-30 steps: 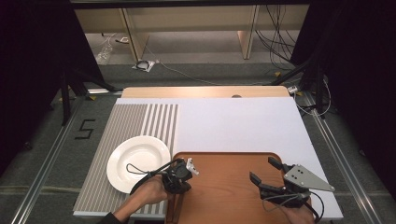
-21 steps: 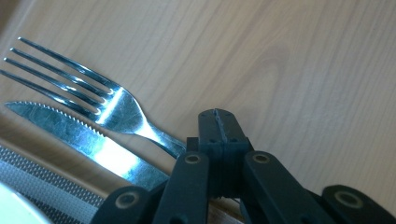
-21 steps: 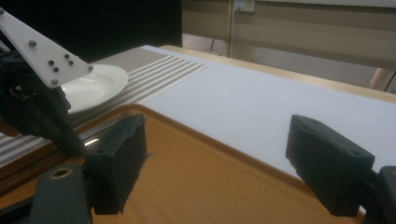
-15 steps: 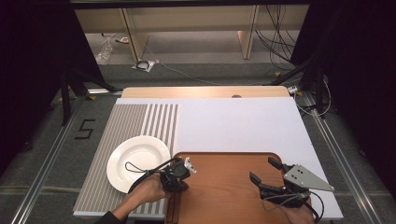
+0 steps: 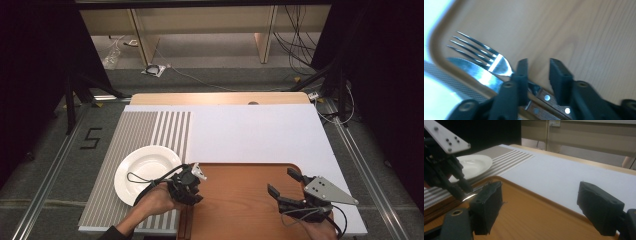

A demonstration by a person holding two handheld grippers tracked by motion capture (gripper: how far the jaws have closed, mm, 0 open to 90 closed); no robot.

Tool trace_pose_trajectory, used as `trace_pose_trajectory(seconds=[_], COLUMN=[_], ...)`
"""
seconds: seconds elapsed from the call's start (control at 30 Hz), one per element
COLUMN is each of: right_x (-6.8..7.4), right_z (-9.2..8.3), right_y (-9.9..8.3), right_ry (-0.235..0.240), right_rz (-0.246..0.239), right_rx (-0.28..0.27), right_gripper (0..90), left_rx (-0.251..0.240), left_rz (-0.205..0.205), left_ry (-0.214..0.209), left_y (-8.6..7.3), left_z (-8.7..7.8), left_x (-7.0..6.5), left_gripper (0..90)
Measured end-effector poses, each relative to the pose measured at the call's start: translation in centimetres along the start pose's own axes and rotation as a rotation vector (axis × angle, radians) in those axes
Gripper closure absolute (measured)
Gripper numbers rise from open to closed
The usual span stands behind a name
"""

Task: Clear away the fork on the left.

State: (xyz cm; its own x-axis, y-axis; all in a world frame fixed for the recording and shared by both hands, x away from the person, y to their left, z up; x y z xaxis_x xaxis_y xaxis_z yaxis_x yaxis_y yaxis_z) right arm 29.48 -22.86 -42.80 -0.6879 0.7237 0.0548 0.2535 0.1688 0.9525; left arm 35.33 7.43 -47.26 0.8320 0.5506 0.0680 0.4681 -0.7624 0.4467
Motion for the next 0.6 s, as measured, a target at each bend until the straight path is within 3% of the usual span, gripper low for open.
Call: trace_pose_trajectory(seconds=[0.3, 0.6], right_x=[0.0, 0.0], right_z=[0.0, 0.0], right_y=[0.0, 0.0], right_ry=[-0.001, 0.001], right_rz=[0.001, -0.003], right_rx=[0.003, 0.0], right_gripper=[21.5, 21.5], left_rx=[-0.096, -0.185], left_rz=[-0.122, -0.231], left_ry=[0.065, 0.092], left_y=[-0.1, -1.0], left_z=[-2.8, -4.9], left_x=[2.7, 4.7], left_gripper=[42.0, 28.1])
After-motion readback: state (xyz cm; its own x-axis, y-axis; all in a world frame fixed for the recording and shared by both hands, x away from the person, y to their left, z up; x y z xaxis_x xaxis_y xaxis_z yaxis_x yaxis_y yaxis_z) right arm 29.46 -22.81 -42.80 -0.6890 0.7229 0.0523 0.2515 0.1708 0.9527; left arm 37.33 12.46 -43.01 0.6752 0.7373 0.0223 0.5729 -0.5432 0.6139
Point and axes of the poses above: each handheld gripper's, and its own axes: z roughly forward along the jaws, y roughly out of its top, x roughly to its left, the point moved 4 cm from there along z, roughly forward along the jaws, and after that the axes turned 8 degrees about y, right-handed, at the moved point
